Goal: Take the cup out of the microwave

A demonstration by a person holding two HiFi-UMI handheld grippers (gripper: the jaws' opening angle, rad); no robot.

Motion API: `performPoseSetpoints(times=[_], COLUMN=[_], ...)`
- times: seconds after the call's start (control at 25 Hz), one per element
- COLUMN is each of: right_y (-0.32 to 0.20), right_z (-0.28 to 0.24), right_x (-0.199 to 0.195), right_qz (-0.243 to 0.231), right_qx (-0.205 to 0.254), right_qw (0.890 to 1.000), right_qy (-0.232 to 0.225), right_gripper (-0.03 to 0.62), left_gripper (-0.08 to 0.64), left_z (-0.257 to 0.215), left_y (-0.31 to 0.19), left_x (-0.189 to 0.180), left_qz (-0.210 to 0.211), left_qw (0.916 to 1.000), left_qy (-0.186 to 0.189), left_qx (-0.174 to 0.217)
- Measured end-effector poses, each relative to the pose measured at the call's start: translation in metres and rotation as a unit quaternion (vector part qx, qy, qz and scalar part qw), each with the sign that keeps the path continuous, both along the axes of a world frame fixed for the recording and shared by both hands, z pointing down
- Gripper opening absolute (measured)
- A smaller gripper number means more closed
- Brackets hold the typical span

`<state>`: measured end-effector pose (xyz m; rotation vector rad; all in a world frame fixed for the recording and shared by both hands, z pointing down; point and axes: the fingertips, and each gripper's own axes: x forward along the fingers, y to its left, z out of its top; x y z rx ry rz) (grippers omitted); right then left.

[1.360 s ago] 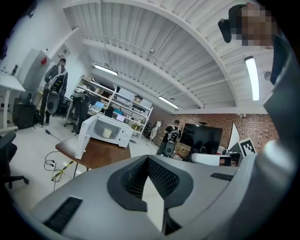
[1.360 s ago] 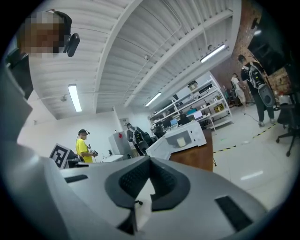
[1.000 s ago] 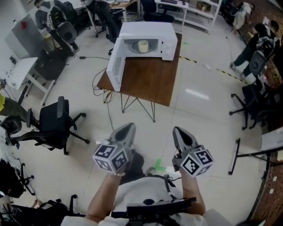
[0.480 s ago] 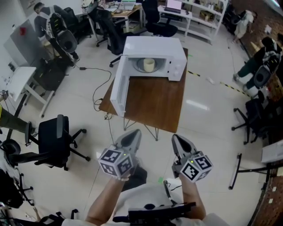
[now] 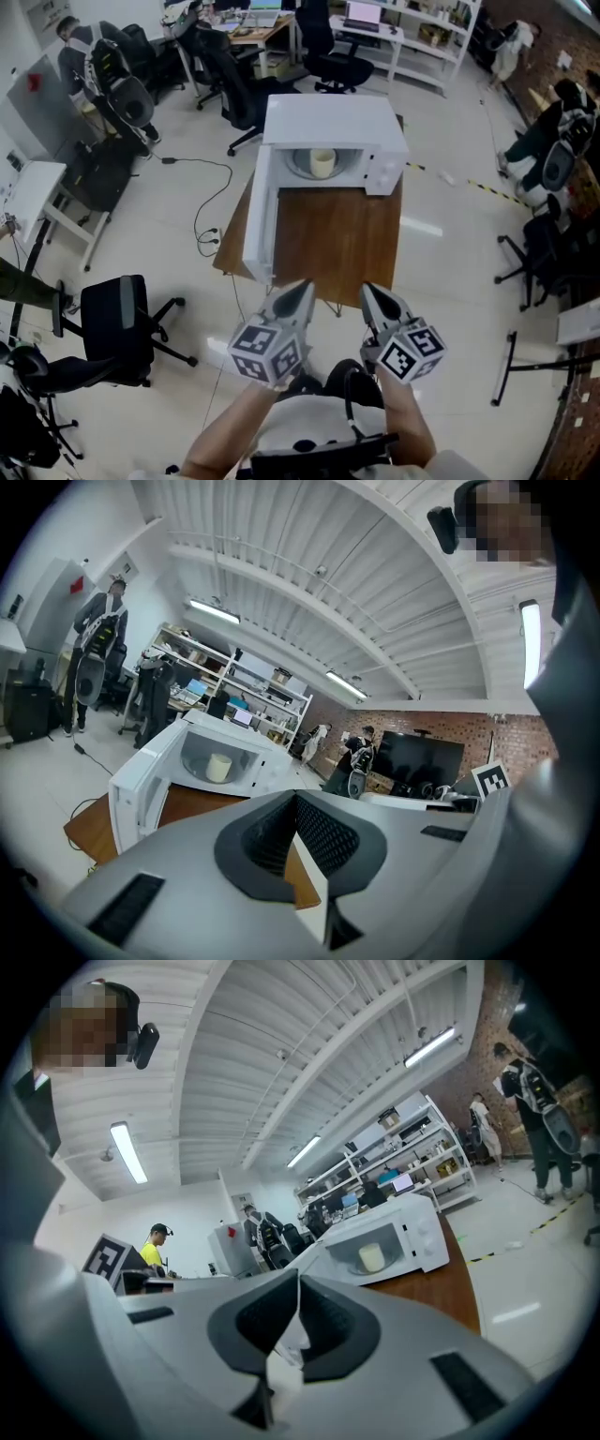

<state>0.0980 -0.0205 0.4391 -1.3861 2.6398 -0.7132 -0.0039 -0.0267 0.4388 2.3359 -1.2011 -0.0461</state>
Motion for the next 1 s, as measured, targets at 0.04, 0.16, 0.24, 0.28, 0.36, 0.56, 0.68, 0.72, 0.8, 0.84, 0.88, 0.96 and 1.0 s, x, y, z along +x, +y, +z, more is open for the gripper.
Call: performPoseSetpoints(times=[0.04,0.16,0.24,0.28,0.36,0.56,0.68,0.72,0.8,0.84,0.88,0.96,1.0], right_y=[-0.007,-0.024,-0.035,-0.042,-0.055,-0.087,-0.107,-0.114,-0.128,-0.135,-0.142,-0.157,-0.166], right_z=[0.001,0.006,0.01,0.013,0.019,0.029,0.033,0.035,0.038,0.04,0.043,0.05,0.053], right_x=[-0.001,-0.004,-0.004,-0.005,-0.006,-0.01,-0.01,-0.008,-0.005,-0.004,-0.003,-0.001,0.0], right_qz=[0.002,0.007,0.009,0.01,0.011,0.011,0.011,0.012,0.014,0.016,0.019,0.026,0.028], right_qx=[-0.001,-0.005,-0.009,-0.011,-0.017,-0.025,-0.028,-0.029,-0.03,-0.032,-0.034,-0.036,-0.036], right_qw=[1.0,1.0,1.0,1.0,1.0,0.999,0.999,0.999,0.999,0.999,0.999,0.999,0.999], right_qy=[-0.001,0.002,0.006,0.006,0.007,0.017,0.016,0.015,0.017,0.018,0.02,0.025,0.028], right_gripper=[0.025,0.025,0.025,0.025,0.025,0.014,0.014,0.014,0.015,0.017,0.02,0.02,0.023], left_gripper=[-0.008,-0.008,-0.008,-0.008,-0.008,-0.008,-0.008,-0.008,-0.008,-0.008,-0.008,-0.008,-0.008], left_z=[0.001,0.004,0.006,0.008,0.013,0.021,0.025,0.026,0.03,0.032,0.033,0.033,0.033], left_y=[-0.004,-0.014,-0.024,-0.03,-0.044,-0.076,-0.097,-0.105,-0.119,-0.124,-0.128,-0.137,-0.142], left_x=[0.002,0.007,0.007,0.007,0.004,0.009,0.012,0.014,0.017,0.019,0.02,0.021,0.021], left_qz=[0.004,0.012,0.007,0.001,-0.014,-0.02,-0.019,-0.019,-0.018,-0.017,-0.014,-0.011,-0.012], left_qw=[1.0,0.9999,0.9999,0.9999,0.9996,0.999,0.9989,0.9988,0.9987,0.9986,0.9986,0.9985,0.9984], left_qy=[-0.002,-0.001,-0.004,-0.007,-0.019,-0.034,-0.034,-0.035,-0.036,-0.037,-0.037,-0.039,-0.04], left_qx=[0.0,-0.005,-0.007,-0.009,-0.014,-0.023,-0.027,-0.028,-0.031,-0.034,-0.036,-0.038,-0.038])
